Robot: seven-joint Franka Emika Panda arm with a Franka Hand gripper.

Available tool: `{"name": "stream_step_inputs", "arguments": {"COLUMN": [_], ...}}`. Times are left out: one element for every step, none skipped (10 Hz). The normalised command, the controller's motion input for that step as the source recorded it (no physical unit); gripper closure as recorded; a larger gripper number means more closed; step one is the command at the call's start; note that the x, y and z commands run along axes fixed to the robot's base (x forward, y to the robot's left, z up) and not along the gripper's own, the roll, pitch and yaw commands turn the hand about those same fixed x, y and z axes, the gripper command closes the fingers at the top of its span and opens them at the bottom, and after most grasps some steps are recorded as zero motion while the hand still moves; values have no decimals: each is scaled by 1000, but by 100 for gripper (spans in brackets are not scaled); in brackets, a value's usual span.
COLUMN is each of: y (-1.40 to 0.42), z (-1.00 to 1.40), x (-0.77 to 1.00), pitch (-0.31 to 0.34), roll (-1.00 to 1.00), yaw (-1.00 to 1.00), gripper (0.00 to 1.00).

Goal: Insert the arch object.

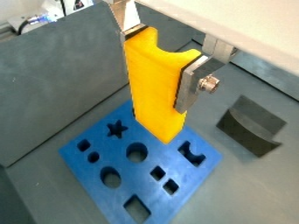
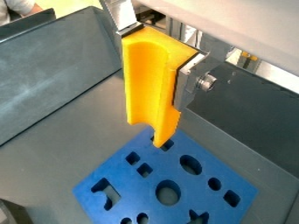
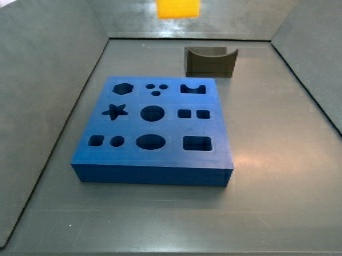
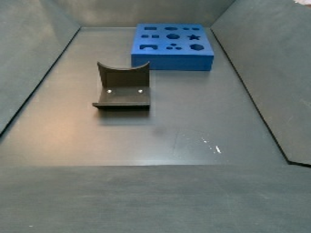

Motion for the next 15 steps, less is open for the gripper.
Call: {"name": "stream_step_inputs", "arguments": {"y": [397, 440, 343, 234, 194, 251, 323, 354, 374, 214, 77, 80, 114, 177, 226], "z": [-971, -1000, -960, -806, -743, -849, -1000, -1000, -866, -660, -543, -480, -386, -271, -283], "x": [29, 154, 229, 211, 200, 289, 334, 371, 366, 154, 223, 260, 229, 151, 77], "pitch": [20, 10, 23, 0, -19, -17, 0, 10, 53, 36, 40, 84, 134, 149, 144], "roll": [-97, -44, -94, -154, -166, -101, -33, 0, 26, 71, 159, 197, 219, 143, 80], "yaw": [0, 0, -66, -189, -289, -257, -177, -100, -57, 0, 160, 143, 51, 0, 0], "gripper": [100, 100, 100, 100, 100, 100, 100, 100, 100, 100, 100, 100, 100, 100, 100]}}
